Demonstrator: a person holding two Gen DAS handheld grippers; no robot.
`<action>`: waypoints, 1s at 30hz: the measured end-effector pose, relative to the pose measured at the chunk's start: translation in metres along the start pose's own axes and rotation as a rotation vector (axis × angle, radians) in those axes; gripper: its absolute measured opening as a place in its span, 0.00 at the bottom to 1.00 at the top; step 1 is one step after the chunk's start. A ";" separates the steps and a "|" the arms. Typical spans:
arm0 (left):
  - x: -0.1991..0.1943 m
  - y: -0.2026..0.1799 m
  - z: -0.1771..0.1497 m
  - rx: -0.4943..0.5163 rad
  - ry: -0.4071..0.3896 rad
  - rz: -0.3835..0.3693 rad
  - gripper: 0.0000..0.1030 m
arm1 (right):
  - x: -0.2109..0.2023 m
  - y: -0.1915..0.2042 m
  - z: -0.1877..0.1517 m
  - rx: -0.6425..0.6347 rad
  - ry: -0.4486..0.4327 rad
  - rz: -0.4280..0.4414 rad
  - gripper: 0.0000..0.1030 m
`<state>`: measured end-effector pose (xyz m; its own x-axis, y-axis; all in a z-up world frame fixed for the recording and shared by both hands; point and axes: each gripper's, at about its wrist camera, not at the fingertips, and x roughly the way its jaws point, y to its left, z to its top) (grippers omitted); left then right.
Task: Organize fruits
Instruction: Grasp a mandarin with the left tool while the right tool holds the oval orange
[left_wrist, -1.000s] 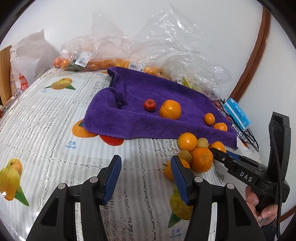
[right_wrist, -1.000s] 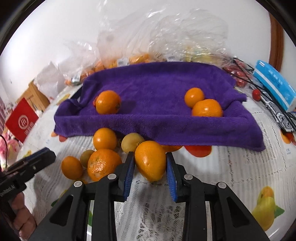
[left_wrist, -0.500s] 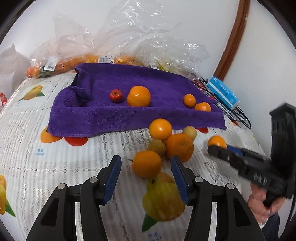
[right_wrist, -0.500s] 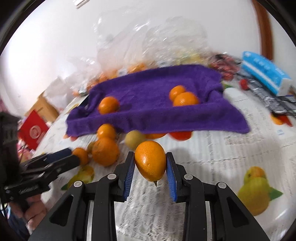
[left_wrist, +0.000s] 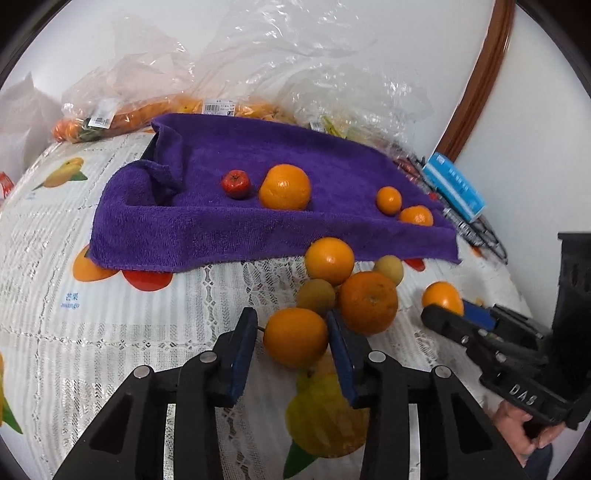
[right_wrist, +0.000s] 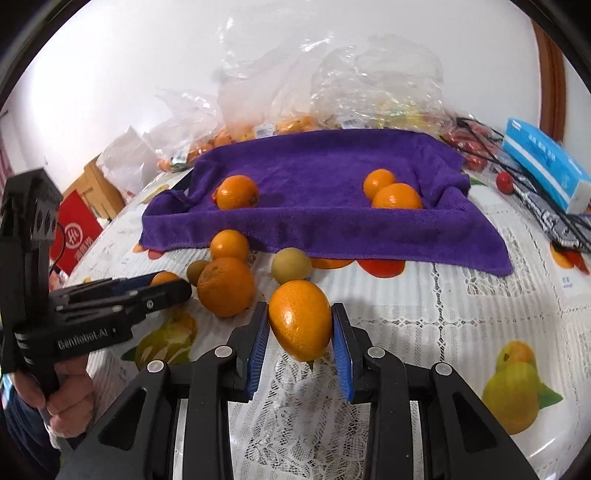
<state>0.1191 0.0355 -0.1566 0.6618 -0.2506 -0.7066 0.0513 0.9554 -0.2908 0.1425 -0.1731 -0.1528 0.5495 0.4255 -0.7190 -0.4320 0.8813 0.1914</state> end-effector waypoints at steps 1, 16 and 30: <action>-0.003 0.002 0.000 -0.009 -0.014 -0.017 0.36 | -0.001 0.002 0.000 -0.010 -0.003 0.003 0.32; 0.001 -0.002 0.001 -0.006 0.012 -0.028 0.33 | -0.002 -0.005 0.000 0.035 -0.024 0.014 0.32; -0.007 -0.002 -0.001 -0.006 -0.029 -0.054 0.32 | -0.002 -0.009 0.000 0.059 -0.030 0.021 0.32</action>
<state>0.1139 0.0352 -0.1520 0.6796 -0.2974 -0.6707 0.0834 0.9396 -0.3321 0.1453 -0.1815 -0.1531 0.5624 0.4495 -0.6940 -0.4014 0.8822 0.2462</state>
